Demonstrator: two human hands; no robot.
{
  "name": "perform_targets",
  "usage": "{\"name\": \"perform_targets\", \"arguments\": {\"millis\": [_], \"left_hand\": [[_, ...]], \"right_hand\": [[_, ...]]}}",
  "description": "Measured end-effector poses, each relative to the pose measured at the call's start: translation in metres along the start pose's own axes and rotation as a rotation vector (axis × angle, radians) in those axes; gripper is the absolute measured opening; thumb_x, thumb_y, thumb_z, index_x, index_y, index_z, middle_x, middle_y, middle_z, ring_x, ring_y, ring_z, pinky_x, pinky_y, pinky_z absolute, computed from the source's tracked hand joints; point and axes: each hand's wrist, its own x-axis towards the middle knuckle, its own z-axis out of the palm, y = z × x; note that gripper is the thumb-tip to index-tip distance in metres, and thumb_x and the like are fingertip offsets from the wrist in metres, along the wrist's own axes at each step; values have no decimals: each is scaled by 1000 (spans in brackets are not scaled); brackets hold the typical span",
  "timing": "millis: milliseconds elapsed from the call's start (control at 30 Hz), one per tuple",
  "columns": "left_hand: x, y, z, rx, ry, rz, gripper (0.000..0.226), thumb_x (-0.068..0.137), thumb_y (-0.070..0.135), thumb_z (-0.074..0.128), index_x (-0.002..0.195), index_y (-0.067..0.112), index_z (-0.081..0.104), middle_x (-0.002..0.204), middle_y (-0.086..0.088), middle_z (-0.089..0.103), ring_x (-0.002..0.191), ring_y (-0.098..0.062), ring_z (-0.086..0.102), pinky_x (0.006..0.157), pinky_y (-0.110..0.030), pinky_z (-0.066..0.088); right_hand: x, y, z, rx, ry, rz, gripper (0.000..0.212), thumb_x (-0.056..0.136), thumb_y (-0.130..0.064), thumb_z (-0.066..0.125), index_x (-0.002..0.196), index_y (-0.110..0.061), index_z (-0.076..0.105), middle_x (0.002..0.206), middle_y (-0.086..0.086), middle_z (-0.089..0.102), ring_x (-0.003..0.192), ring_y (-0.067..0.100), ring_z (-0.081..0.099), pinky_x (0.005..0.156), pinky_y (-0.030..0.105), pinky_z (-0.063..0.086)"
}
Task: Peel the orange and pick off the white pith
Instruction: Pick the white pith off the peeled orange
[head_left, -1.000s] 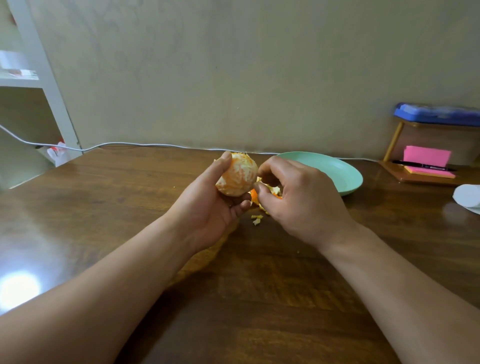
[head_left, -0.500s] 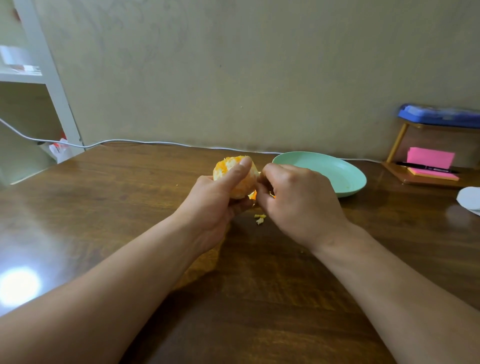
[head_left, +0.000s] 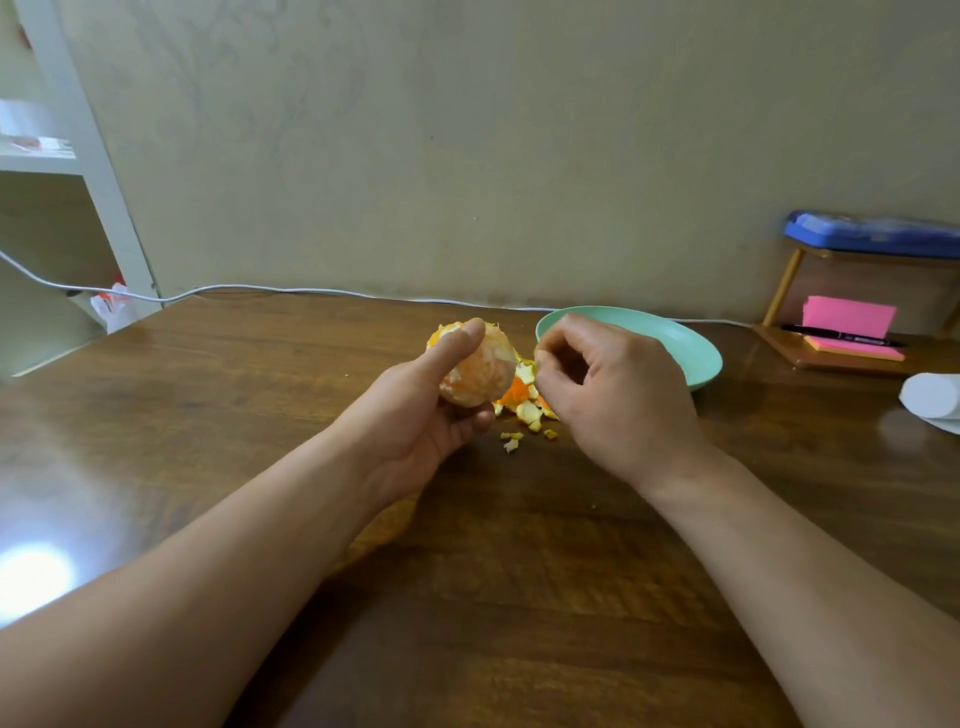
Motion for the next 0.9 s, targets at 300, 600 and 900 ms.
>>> {"name": "perform_targets", "arguments": {"millis": [300,600,900], "left_hand": [[0,0,-2,37,-18,11,43,92,42,78,118,8,74,93,-5,77,83,-16,69,69,-28,58],[1,1,-6,124,-27,-40,39,94,40,75,123,14,71,102,-7,73,79,-17,66,63,-25,55],[1,8,-11,-159,-81,-141,58,97,44,69,138,4,64,112,-18,68,76,-23,66,55,-24,58]], "right_hand": [[-1,-4,4,26,-98,-121,14,100,-36,73,105,-25,67,92,-9,72,80,15,66,67,42,58],[0,1,4,127,-61,-98,13,101,-25,66,89,-22,63,76,-7,62,69,18,58,62,44,52],[-2,11,6,56,-127,39,16,106,-27,63,119,-24,74,98,-7,76,86,15,69,75,45,61]]}}
